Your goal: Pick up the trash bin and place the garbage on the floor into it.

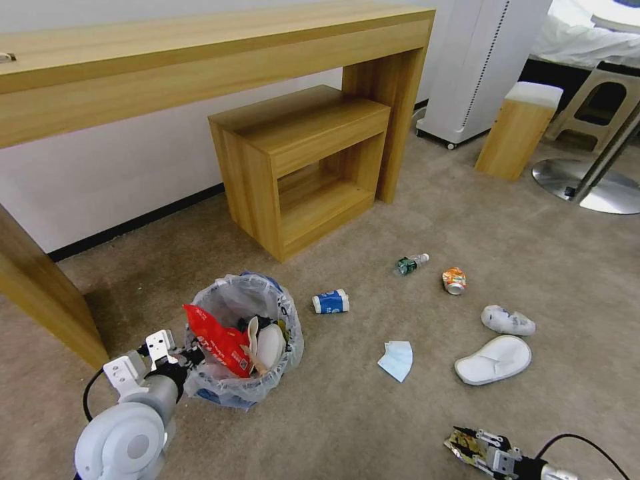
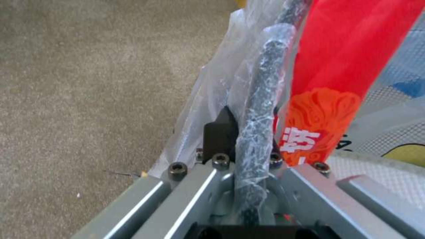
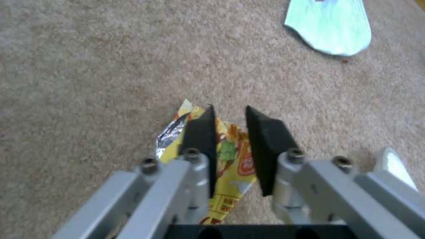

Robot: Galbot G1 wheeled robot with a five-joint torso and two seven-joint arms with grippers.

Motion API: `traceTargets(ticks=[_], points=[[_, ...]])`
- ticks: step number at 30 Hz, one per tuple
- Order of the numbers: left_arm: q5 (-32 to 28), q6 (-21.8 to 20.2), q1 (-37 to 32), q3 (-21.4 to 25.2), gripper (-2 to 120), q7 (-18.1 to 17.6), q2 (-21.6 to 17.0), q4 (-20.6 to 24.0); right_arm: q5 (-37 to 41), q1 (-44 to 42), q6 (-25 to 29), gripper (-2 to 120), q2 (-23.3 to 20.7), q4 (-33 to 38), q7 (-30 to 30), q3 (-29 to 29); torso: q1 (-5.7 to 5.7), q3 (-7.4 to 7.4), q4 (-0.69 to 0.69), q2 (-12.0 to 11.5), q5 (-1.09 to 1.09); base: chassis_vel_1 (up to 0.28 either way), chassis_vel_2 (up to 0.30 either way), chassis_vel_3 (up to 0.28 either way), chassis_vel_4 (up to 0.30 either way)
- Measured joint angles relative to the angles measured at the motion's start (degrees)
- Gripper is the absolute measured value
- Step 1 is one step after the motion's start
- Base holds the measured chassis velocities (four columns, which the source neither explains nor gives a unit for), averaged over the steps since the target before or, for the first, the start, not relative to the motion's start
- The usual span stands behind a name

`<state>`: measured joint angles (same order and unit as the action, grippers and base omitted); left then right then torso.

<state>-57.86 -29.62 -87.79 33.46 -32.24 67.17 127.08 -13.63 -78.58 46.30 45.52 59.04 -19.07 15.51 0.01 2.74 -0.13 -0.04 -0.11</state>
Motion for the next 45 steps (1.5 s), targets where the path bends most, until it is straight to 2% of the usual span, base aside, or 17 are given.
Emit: traceTargets(ticks=[2,5,9,12,13,16,17,19,21,22,27,28,31,32,35,39,45], points=[[0.11,0.00,-0.08,-0.02,0,-0.01,0.06,0.04,0.00,-0.16,0.00,14,0.00,0.13,0.00,0.15,0.00,0.00,0.00,0.00,0.00,0.000,0.000,0.000,0.000],[0.35,0.00,-0.38,-0.05,0,-0.02,0.28,0.48,0.01,-0.75,0.00,0,-0.19,0.89,0.41,0.63,0.00,0.00,0.00,0.00,0.00,0.000,0.000,0.000,0.000],[0.51,0.00,-0.76,0.00,0,-0.01,0.37,0.92,0.91,-2.35,0.01,0,-1.02,3.17,0.53,1.69,0.00,0.00,0.00,0.00,0.00,0.000,0.000,0.000,0.000],[0.58,0.00,-0.91,0.11,0,0.03,0.36,1.18,2.22,-4.09,0.01,14,-1.69,4.76,0.57,3.26,0.00,0.00,0.00,0.00,0.00,0.000,0.000,0.000,0.000],[0.58,0.00,-0.91,0.11,0,0.03,0.36,1.18,2.22,-4.09,0.01,14,-1.69,4.76,0.57,3.26,0.00,0.00,0.00,0.00,0.00,0.000,0.000,0.000,0.000],[0.58,0.00,-0.81,-0.02,0,0.06,0.36,1.23,3.43,-5.85,0.01,30,-1.62,4.89,0.70,5.07,0.00,0.00,0.01,0.00,0.00,0.000,0.000,0.000,0.000],[0.58,0.00,-0.81,-0.02,0,0.06,0.36,1.23,3.43,-5.85,0.01,30,-1.62,4.89,0.70,5.07,0.00,0.00,0.01,0.00,0.00,0.000,0.000,0.000,0.000],[0.58,0.00,-0.73,-0.24,0,0.08,0.36,1.23,3.58,-6.85,0.02,40,-1.07,4.23,0.96,6.02,0.00,0.00,0.00,0.00,0.00,0.000,0.000,0.000,0.000],[0.58,0.00,-0.70,-0.28,0,0.08,0.35,1.22,3.60,-7.07,0.02,42,-0.96,4.18,1.00,6.19,0.00,0.00,0.00,0.00,0.00,0.000,0.000,0.000,0.000],[0.58,0.00,-0.65,-0.37,0,0.09,0.30,1.17,3.83,-7.67,0.02,51,-0.67,4.13,1.21,6.48,0.00,0.00,0.00,0.00,-0.01,0.000,0.000,0.000,0.000],[0.52,-0.02,-0.56,-0.44,0,0.11,-0.03,1.12,5.67,-8.70,0.00,69,-0.14,4.00,1.99,6.43,0.00,0.00,0.00,0.00,0.00,0.000,0.000,0.000,0.000],[0.52,-0.02,-0.56,-0.44,0,0.11,-0.03,1.12,5.67,-8.70,0.00,69,-0.14,4.00,1.99,6.43,0.00,0.00,0.00,0.00,0.00,0.000,0.000,0.000,0.000],[0.31,-0.02,-0.58,-0.17,0,0.14,-0.51,1.13,9.07,-9.44,-0.78,84,0.14,4.03,2.28,5.60,0.00,0.00,0.00,0.00,0.00,0.000,0.000,0.000,0.000],[0.31,-0.02,-0.58,-0.17,0,0.14,-0.51,1.13,9.07,-9.44,-0.78,84,0.14,4.03,2.28,5.60,0.00,0.00,0.00,0.00,0.00,0.000,0.000,0.000,0.000],[0.08,-0.02,-0.60,-0.11,0,0.17,-0.85,1.13,12.26,-10.29,-1.97,96,0.45,4.23,2.68,5.01,0.00,0.00,0.00,0.00,-0.01,0.000,0.000,0.000,0.000],[-0.08,0.00,-0.46,-0.18,0,0.21,-1.02,0.90,14.57,-11.06,-2.71,100,1.11,4.12,2.98,4.84,0.00,0.00,0.00,0.00,-0.01,0.000,0.000,0.000,0.000],[-0.15,0.00,-0.24,-0.51,0,0.24,-1.12,0.58,15.68,-11.72,-3.10,100,1.79,3.87,3.12,4.86,0.00,0.00,0.00,0.00,-0.01,0.000,0.000,0.000,0.000]])
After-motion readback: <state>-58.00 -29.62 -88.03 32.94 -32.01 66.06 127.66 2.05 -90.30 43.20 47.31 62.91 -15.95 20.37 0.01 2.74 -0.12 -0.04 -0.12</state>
